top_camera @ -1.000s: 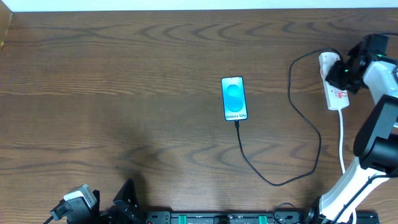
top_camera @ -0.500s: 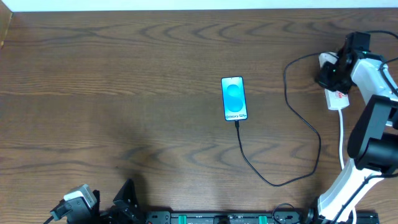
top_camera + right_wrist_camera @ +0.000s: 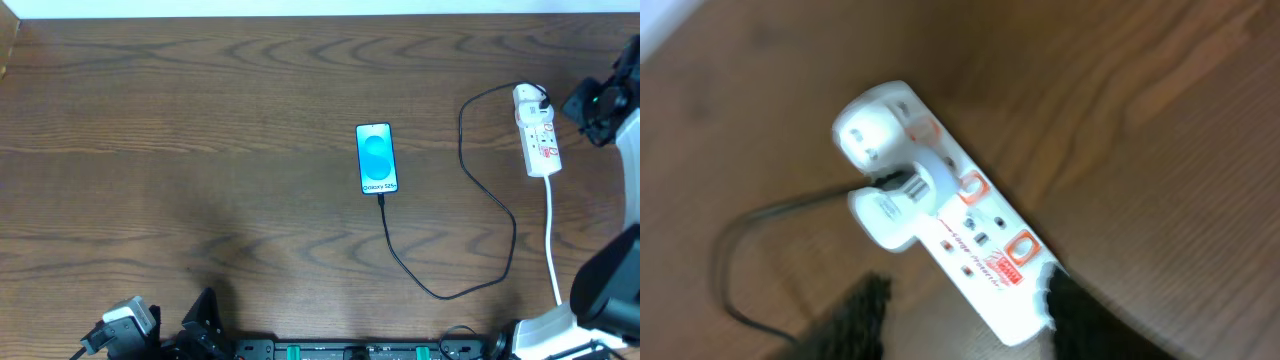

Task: Plug charger to phone and switch on socket

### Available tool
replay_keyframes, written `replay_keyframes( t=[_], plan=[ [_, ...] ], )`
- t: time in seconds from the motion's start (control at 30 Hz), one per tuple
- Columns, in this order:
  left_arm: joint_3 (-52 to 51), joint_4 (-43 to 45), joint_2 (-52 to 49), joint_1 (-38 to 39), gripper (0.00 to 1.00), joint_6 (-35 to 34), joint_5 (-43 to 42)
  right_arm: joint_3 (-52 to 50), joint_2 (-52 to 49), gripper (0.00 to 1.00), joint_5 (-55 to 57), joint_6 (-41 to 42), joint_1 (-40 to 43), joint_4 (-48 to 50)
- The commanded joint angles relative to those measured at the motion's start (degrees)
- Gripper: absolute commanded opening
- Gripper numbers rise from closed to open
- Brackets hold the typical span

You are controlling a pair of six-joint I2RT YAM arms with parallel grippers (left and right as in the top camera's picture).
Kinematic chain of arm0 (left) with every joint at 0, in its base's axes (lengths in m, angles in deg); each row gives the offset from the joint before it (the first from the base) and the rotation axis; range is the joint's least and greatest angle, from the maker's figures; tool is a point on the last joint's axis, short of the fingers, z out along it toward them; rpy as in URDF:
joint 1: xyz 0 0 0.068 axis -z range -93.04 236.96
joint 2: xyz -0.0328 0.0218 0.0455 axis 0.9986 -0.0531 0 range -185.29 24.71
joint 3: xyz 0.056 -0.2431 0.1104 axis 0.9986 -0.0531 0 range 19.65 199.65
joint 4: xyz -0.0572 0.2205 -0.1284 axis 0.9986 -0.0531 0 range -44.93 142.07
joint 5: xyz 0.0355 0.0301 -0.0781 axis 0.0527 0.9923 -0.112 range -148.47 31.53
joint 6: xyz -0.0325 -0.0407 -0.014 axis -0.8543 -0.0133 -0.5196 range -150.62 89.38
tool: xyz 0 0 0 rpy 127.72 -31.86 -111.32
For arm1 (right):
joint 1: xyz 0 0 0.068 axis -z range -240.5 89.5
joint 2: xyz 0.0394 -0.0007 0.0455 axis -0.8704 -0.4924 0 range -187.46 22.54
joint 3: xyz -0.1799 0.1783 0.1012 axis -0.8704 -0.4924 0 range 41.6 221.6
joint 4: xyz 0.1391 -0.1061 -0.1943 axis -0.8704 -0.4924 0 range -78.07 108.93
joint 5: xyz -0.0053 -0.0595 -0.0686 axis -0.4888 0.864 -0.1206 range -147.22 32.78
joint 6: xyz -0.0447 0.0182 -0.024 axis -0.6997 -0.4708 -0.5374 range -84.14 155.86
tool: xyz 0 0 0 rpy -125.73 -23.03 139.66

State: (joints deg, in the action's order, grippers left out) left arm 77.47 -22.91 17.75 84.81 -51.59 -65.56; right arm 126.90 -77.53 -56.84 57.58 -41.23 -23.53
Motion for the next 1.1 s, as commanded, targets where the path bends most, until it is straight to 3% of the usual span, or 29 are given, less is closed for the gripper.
replay_keyframes(
  t=[0.0,0.03,0.07,0.1,0.17,0.2,0.3,0.57,1.07],
  plan=[
    [-0.28,0.0,0.59,-0.15,0.93,-0.09,0.72,0.0,0.42,0.91,0.11,0.98,-0.22,0.31],
    [-0.28,0.0,0.59,-0.15,0.93,-0.07,0.72,0.0,0.42,0.99,0.13,0.98,-0.22,0.7],
    [-0.28,0.0,0.59,-0.15,0.93,-0.09,0.72,0.0,0.31,0.99,0.26,0.96,-0.22,0.96],
    [-0.28,0.0,0.59,-0.15,0.93,-0.09,0.72,-0.02,0.13,0.85,1.29,0.96,-0.22,1.22],
    [-0.28,0.0,0.59,-0.15,0.93,-0.09,0.72,-0.02,-0.44,0.35,4.5,1.03,-0.17,1.42],
    [-0.28,0.02,0.59,-0.15,0.93,-0.09,0.72,-0.02,-0.87,0.21,5.18,1.25,-0.17,1.42],
    [-0.28,0.0,0.59,-0.15,0.93,-0.07,0.72,-0.02,-3.17,0.01,5.7,3.87,-0.17,1.44],
    [-0.28,0.02,0.59,-0.15,0.93,-0.07,0.74,-0.02,-12.28,0.01,4.24,9.53,-0.17,1.4],
    [-0.28,0.04,0.59,-0.15,0.93,-0.07,0.76,-0.02,-20.31,0.01,-2.23,9.94,-0.17,8.72]
  ],
)
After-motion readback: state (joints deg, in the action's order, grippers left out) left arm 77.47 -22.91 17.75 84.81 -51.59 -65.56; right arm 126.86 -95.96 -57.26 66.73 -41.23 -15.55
